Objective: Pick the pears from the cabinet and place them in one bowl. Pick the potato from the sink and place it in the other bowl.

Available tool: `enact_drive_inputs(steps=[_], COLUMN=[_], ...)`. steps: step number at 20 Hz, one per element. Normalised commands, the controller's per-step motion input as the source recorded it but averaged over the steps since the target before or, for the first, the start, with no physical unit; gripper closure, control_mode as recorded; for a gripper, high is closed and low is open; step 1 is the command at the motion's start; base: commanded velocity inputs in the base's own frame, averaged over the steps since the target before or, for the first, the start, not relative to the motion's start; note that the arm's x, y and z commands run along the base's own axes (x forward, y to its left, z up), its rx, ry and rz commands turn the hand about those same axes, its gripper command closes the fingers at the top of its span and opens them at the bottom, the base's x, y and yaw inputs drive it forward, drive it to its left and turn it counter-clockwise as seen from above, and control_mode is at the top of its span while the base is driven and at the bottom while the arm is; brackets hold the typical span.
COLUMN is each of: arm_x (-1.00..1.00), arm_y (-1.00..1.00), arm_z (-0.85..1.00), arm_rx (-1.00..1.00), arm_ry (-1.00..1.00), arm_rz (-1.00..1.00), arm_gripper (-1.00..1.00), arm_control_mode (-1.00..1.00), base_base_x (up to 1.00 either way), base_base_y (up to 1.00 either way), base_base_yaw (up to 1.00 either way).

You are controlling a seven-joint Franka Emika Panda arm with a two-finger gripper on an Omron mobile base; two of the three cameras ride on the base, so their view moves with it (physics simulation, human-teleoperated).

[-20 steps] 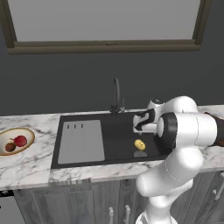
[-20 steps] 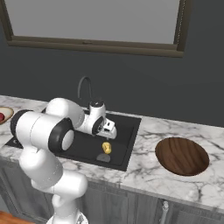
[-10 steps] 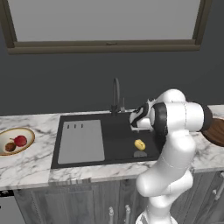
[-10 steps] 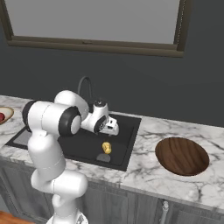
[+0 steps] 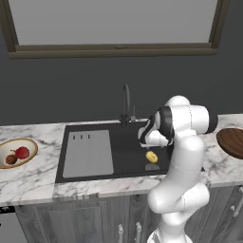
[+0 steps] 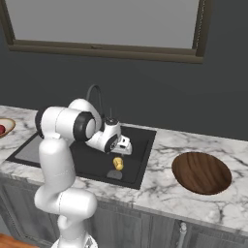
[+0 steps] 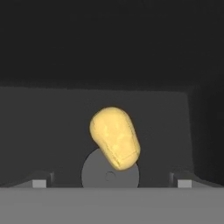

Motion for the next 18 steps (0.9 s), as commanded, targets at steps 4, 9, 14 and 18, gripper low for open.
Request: enact_drive_inputs(steps=[4,9,14,18], arm_x=[0.00,0.04,0.26,0.13], arm_y=[0.00,-0.06,-0.23,-0.07], arm_z=[-0.24,-0.18,-0.17,0.00], arm_rx=[-0.01,0.00,0.00,0.00], arm_ry=[0.01,0.02,0.00,0.03], arm_rz=[0.04,0.08,0.13,0.05], arm_gripper=[-1.00,-1.00,-1.00,-1.00], arm_control_mode=[-1.00,-1.00,-1.00,-1.00], base_base_x=[0.00,0.00,0.00,0.00], base_base_y=[0.00,0.00,0.00,0.00], base_base_yaw=[0.00,0.00,0.00,0.00])
